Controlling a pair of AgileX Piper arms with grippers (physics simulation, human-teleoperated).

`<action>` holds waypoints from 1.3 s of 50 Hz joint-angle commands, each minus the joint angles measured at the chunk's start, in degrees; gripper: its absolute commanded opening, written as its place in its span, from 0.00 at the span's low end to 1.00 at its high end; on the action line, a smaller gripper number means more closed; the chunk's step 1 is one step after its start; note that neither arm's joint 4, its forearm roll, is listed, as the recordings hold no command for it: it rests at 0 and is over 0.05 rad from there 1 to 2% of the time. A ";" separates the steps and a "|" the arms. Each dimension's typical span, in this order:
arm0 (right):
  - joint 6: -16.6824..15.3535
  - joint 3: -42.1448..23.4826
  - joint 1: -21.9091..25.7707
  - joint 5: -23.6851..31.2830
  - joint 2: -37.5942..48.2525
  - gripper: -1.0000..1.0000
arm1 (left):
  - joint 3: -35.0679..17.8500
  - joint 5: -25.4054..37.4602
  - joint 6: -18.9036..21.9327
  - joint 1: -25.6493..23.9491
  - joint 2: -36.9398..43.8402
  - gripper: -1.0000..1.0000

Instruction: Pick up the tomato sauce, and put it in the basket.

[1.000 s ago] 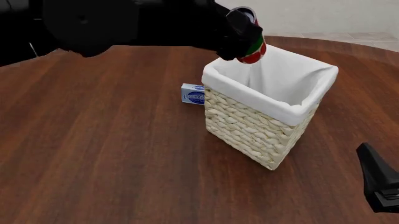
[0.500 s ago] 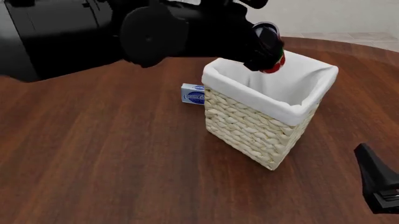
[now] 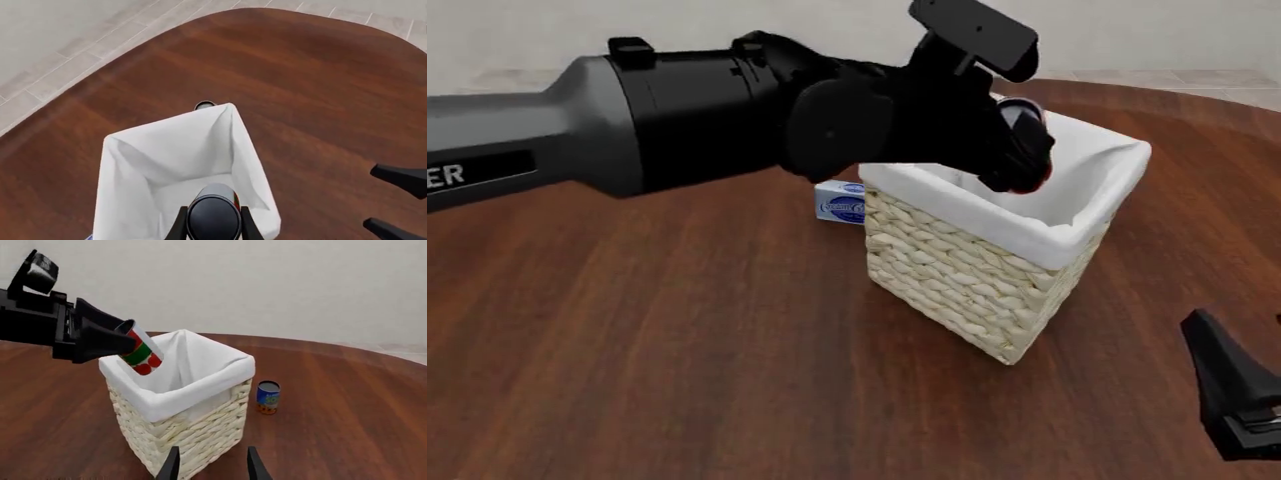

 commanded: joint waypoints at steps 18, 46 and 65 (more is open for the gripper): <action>0.03 -0.08 0.66 -0.11 -0.01 1.00 | -3.50 -0.83 -0.46 -0.30 5.09 0.00; -0.07 -0.17 1.01 -0.28 -0.02 1.00 | -4.95 -0.02 -0.07 0.11 5.57 1.00; -0.55 -0.25 1.31 -0.34 -0.02 1.00 | -3.74 1.24 -0.50 -0.80 1.89 1.00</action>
